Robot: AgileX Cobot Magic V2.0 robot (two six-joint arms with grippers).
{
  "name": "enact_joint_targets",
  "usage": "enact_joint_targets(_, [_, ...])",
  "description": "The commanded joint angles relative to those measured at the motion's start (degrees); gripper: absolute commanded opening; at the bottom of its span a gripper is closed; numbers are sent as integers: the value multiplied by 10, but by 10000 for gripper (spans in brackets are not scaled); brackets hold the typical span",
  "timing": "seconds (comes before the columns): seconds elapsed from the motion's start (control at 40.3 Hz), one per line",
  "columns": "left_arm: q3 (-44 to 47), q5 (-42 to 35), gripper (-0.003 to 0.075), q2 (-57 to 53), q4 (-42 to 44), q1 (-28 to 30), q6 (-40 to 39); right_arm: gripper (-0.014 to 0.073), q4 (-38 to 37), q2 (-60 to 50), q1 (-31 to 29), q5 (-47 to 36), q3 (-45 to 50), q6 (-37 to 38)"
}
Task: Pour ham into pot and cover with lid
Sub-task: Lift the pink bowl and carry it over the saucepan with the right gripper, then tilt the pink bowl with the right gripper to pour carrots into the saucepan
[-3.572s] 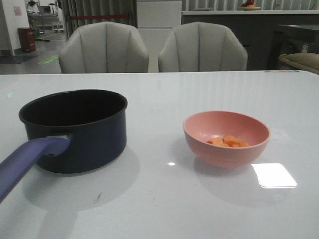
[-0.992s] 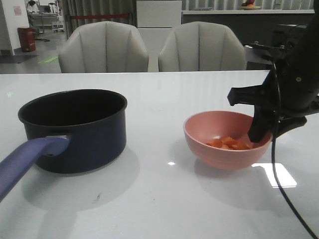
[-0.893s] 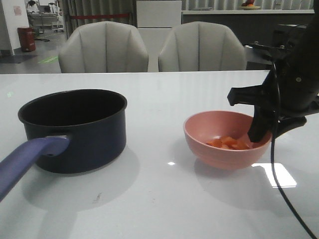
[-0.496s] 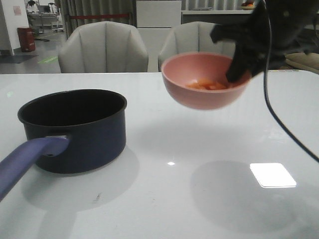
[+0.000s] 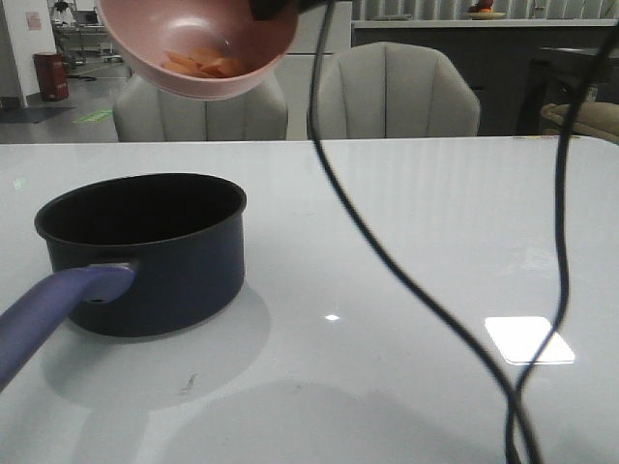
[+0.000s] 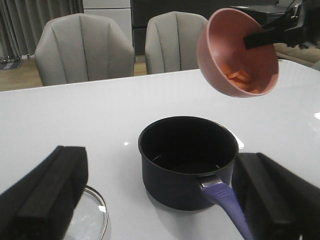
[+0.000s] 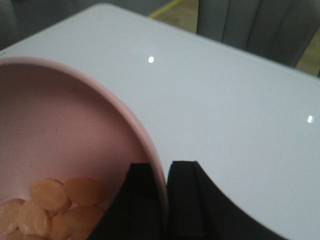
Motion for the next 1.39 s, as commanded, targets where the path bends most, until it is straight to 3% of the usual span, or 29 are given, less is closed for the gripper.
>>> enact_joint_targets(0.0, [-14,-48,625,7,-1,-5,0,144,-15,-5,24,-172,4,-54])
enact_joint_targets(0.248, [-14,-48,625,7,-1,-5,0,136,-7,66,63,-288,10,-193])
enact_joint_targets(0.496, [-14,-48,625,7,-1,-5,0,136,107,134,106,-485,10,-459])
enact_joint_targets(0.769, [-14,-48,625,7,-1,-5,0,136,49,213,121,-678,10,-601])
enact_joint_targets(0.893, [-14,-48,625,7,-1,-5,0,136,-3,236,121,-713,10,-652])
enact_joint_targets(1.067, [-14,-48,625,7,-1,-5,0,136,-11,244,121,-713,10,-637])
enact_joint_targets(1.265, [-14,-48,625,7,-1,-5,0,135,79,225,121,-696,9,-473])
enact_joint_targets(1.364, [-14,-48,625,7,-1,-5,0,135,140,195,121,-634,9,-388])
